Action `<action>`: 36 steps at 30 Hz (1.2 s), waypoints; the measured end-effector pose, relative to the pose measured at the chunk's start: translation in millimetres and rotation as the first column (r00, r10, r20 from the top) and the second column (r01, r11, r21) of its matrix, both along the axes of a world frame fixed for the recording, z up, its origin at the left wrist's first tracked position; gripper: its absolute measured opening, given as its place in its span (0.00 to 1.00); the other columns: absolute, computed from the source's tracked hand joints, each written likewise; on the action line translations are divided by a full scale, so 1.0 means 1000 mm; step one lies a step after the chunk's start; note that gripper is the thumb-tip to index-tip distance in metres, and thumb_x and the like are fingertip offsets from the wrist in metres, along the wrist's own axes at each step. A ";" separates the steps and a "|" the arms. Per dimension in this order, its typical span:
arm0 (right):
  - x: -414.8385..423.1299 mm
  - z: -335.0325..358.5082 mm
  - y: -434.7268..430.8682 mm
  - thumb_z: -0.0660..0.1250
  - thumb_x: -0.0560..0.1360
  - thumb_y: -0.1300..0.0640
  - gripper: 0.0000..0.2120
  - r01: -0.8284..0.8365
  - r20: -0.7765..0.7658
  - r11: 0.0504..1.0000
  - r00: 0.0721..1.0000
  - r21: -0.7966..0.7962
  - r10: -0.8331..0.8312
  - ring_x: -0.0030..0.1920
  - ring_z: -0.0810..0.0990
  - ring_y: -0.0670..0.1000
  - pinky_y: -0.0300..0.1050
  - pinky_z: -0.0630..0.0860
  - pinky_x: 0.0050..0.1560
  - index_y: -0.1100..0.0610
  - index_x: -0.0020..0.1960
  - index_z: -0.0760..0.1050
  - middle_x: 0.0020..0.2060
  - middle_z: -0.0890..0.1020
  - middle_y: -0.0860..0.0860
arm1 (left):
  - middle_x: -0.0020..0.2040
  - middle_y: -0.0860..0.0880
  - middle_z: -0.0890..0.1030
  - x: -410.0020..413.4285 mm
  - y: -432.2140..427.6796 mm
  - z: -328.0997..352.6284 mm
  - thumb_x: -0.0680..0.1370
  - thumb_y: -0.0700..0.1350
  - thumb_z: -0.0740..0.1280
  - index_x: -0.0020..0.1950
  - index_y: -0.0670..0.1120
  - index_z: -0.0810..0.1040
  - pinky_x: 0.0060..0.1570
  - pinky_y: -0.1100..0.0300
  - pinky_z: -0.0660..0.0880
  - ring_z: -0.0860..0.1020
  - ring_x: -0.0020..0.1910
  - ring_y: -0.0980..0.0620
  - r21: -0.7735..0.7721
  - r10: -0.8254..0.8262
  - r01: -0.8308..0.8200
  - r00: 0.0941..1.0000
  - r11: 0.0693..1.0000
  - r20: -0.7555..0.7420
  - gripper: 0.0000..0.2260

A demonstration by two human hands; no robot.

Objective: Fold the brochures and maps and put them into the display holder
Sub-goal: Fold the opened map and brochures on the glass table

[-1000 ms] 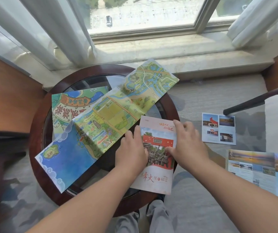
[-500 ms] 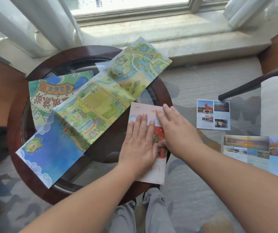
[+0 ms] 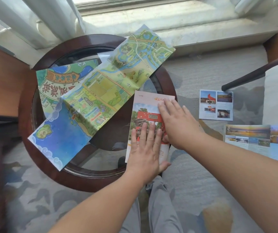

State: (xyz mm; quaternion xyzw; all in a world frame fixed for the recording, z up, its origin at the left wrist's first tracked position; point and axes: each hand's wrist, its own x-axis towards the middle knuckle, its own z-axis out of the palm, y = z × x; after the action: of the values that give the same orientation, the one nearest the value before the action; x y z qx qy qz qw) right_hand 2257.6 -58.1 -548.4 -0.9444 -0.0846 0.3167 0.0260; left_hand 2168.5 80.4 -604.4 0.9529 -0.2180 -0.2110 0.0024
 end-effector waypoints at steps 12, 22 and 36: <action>-0.008 -0.003 -0.003 0.75 0.70 0.47 0.57 0.016 -0.062 1.000 0.998 0.014 -0.016 0.78 0.37 0.51 0.53 0.47 0.77 0.51 0.79 0.33 0.79 0.36 0.51 | 0.76 0.41 0.29 0.005 0.041 0.007 0.77 0.69 0.44 0.77 0.43 0.31 0.74 0.47 0.29 0.28 0.76 0.44 -0.052 -0.053 0.049 0.995 0.997 -0.081 0.41; 0.013 0.016 0.033 0.70 0.74 0.52 0.42 0.030 -0.022 0.995 0.999 -0.094 -0.032 0.78 0.46 0.57 0.57 0.52 0.77 0.59 0.78 0.49 0.79 0.47 0.57 | 0.77 0.42 0.62 0.055 0.106 0.063 0.78 0.52 0.64 0.77 0.45 0.63 0.75 0.44 0.52 0.58 0.76 0.40 -0.249 0.263 -0.244 0.964 0.937 0.046 0.29; 0.065 0.003 0.120 0.69 0.74 0.42 0.45 -0.042 0.043 0.995 0.998 0.088 0.038 0.78 0.51 0.59 0.56 0.53 0.76 0.49 0.79 0.44 0.79 0.50 0.57 | 0.79 0.44 0.34 0.079 0.162 0.062 0.79 0.41 0.60 0.81 0.50 0.43 0.67 0.42 0.68 0.43 0.79 0.39 -0.130 0.589 -0.602 0.798 0.788 -0.126 0.35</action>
State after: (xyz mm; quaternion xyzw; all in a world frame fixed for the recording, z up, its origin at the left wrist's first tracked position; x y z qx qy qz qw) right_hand 2322.6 61.7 -545.5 -0.9468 -0.1180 0.2935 0.0597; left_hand 2247.8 242.0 -542.6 0.9603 0.0771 -0.2183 0.1554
